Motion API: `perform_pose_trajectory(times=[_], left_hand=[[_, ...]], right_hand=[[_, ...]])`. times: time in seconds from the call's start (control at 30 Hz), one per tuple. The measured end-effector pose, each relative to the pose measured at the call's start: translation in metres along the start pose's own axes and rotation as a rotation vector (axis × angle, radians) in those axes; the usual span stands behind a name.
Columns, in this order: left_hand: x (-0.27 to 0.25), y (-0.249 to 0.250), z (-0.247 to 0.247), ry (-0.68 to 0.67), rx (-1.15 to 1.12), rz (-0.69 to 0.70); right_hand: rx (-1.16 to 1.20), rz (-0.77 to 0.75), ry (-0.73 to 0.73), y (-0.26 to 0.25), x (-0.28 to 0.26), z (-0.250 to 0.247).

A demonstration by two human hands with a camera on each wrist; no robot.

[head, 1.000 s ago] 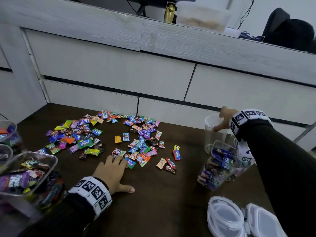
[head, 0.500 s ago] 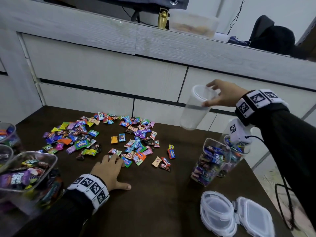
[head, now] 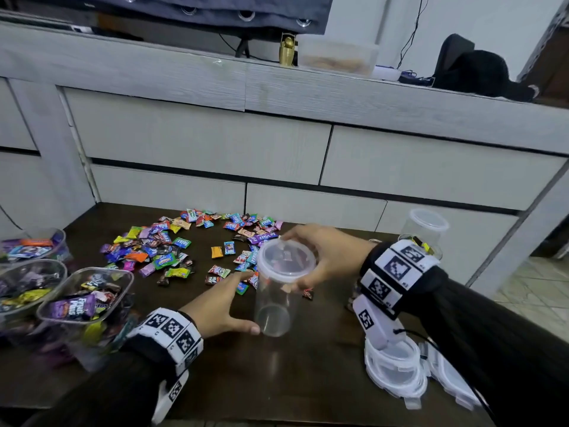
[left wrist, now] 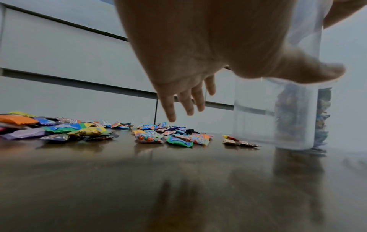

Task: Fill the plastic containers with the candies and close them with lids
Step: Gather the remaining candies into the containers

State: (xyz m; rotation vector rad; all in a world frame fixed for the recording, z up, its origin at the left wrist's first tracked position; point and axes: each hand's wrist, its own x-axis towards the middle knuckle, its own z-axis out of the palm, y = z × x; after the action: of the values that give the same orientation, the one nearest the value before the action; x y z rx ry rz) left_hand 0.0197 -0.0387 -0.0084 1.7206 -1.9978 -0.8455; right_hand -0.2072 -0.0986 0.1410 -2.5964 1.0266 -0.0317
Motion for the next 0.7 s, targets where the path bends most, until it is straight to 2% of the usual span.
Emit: perform_pose_trajectory(times=[0.17,0.4,0.5,0.57,0.63,0.7], left_hand=[[-0.001,0.012,0.007,0.047,-0.230,0.083],[0.012,0.027,0.012,0.004,-0.561,0.119],[0.015,0.029,0.013,0.011,-0.576,0.115],[0.018,0.027,0.015,0.002,-0.530,0.096],[0.020,0.026,0.015,-0.023,-0.497,0.083],[0.022,0.026,0.014,-0.050,-0.475,0.073]], right_hand=[[0.014,-0.038,-0.025,0.002,-0.001,0.022],[0.102,-0.077,-0.051,0.008,0.002,0.029],[0.349,0.035,-0.073,0.015,0.010,0.029],[0.495,0.161,0.023,0.017,0.018,0.031],[0.549,0.289,0.087,0.018,0.027,0.033],[0.501,0.366,0.116,0.015,0.033,0.038]])
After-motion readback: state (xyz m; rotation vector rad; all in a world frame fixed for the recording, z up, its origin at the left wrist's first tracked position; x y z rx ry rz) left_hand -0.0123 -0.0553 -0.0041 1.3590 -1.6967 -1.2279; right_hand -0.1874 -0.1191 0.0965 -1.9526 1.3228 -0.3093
